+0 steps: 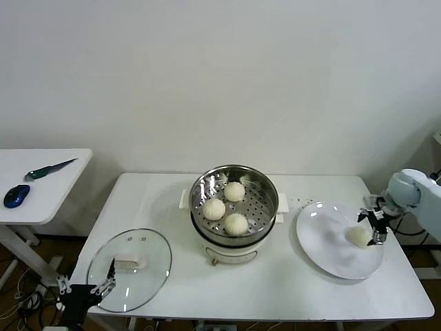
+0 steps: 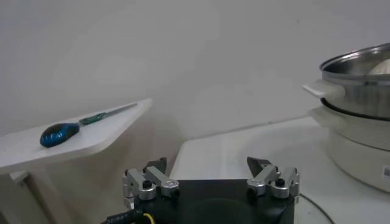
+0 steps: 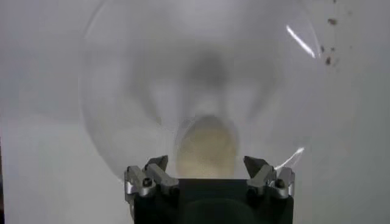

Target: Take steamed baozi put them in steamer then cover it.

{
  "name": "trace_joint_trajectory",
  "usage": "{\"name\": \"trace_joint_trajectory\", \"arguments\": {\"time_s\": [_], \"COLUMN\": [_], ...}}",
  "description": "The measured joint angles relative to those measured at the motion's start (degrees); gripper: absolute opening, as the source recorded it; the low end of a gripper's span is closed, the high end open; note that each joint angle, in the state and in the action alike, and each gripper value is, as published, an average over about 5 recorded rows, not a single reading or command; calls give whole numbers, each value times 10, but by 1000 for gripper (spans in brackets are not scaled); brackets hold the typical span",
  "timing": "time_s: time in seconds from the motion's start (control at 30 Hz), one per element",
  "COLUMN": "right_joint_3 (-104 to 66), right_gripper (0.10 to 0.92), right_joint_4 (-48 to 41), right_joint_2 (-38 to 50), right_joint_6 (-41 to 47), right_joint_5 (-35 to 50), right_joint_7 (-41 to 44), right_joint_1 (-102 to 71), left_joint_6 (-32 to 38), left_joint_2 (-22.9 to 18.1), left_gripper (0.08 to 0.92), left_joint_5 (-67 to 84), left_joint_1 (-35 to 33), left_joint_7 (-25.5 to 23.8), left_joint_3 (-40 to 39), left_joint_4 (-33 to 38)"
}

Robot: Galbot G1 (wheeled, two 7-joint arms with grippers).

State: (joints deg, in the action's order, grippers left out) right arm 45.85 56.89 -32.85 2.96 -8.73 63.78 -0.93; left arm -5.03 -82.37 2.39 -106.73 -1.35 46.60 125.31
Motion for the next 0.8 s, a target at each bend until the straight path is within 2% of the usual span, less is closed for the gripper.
{"name": "trace_joint_trajectory", "arguments": {"time_s": [0.5,0.8], "right_joint_3": [-56,-58], "right_gripper": [819,716], "right_joint_4": [-64,-74], "right_joint_2": [-43,-51], "right_joint_6": [-6,-9], "right_joint_5": [-30,-33], "right_joint_7": [1,4], "right_joint_1": [-38,-36], "left_joint_6": [-7,-15], "left_joint_2": [-2,-8], "left_gripper": [823,823], "left_joint_5": [-8,-11], "left_joint_1": [-2,-2], "left_joint_7": [5,16], "left_joint_3": [1,-3], "left_joint_4": [7,15]}}
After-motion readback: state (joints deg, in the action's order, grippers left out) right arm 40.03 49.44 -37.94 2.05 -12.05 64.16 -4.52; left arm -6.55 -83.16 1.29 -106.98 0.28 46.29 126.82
